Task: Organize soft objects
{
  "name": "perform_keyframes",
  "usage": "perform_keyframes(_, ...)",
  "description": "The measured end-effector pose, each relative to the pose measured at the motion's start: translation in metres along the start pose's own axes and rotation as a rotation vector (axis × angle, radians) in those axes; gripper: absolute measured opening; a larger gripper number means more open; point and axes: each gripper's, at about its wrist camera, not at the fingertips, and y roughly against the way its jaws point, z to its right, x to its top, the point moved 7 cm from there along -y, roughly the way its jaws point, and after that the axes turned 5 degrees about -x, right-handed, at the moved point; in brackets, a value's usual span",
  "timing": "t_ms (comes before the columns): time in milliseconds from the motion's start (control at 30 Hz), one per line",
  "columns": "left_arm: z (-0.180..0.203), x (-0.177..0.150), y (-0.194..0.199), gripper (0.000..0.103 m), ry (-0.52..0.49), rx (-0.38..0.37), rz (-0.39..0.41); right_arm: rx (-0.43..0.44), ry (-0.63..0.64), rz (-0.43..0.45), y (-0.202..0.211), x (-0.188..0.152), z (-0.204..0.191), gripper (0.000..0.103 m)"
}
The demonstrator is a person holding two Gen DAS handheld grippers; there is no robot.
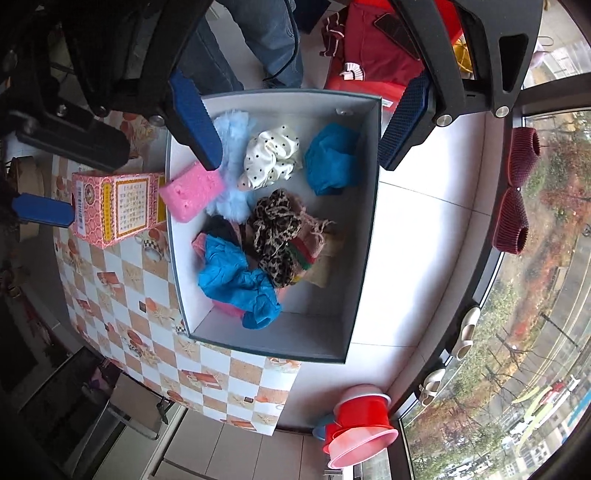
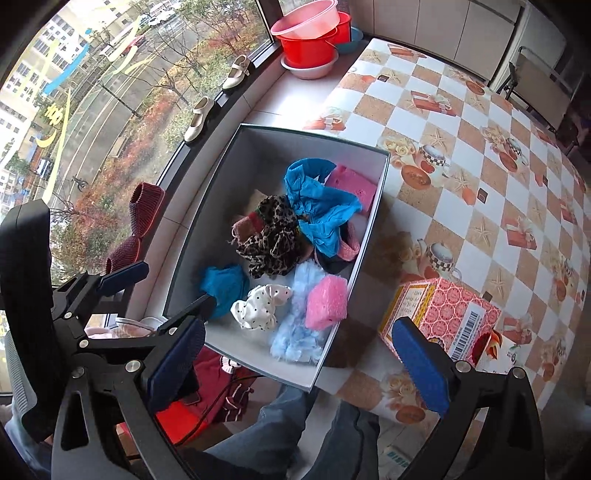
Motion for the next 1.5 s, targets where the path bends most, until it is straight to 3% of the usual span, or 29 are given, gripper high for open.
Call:
perform_keyframes(633,-0.003,-0.018,0.011,0.089,-0.024,0.034,-0.01,-0.016,0.005,0.009,0.006,-0.012,-0.009,0.102)
perform_keyframes(1500,0.004,-0.027,-0.001,0.089,-0.141,0.036,-0.078,-0.03,-0.017,0.0,0.004,-0.021,-0.012,0.102)
